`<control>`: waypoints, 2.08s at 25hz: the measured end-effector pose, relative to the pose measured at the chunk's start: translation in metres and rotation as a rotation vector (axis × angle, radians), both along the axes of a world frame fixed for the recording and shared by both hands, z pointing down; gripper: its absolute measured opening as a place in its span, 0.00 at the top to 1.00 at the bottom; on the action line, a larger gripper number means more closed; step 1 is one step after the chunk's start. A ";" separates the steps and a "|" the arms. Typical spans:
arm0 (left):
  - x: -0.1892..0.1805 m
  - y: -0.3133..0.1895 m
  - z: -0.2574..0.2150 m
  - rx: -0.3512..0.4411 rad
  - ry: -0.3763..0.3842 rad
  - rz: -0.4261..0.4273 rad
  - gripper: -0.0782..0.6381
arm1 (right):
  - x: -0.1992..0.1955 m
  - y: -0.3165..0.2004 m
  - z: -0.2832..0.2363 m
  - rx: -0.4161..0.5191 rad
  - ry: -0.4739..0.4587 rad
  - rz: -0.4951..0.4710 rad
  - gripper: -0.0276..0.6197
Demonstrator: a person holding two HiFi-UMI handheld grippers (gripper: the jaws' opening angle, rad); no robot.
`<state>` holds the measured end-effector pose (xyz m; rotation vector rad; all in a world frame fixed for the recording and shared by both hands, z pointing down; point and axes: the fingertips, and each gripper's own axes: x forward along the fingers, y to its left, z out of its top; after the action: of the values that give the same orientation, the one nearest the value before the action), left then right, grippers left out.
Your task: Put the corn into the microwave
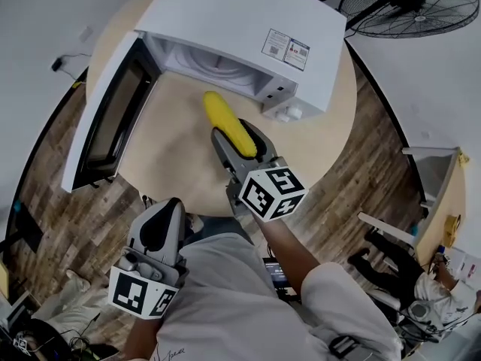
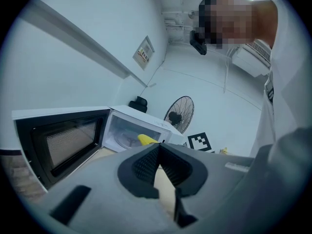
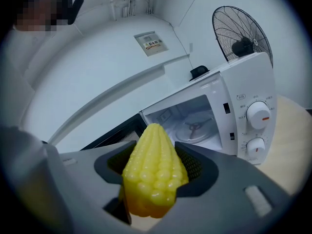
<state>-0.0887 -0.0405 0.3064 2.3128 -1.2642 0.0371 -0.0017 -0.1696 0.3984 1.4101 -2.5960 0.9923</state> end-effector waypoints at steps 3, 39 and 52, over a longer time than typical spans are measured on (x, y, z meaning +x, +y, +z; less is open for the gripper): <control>-0.004 0.002 0.003 -0.008 -0.005 -0.011 0.90 | -0.003 -0.008 0.007 0.006 0.015 0.009 0.55; -0.036 0.007 0.023 -0.066 -0.094 -0.089 0.90 | -0.005 -0.117 0.066 0.051 0.184 0.108 0.55; -0.035 0.004 0.028 -0.077 -0.095 -0.094 0.90 | -0.012 -0.142 0.084 0.082 0.277 0.096 0.55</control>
<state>-0.1238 -0.0366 0.3345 2.2070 -1.3919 0.1626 -0.0142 -0.3118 0.4826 1.5767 -2.4119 0.6496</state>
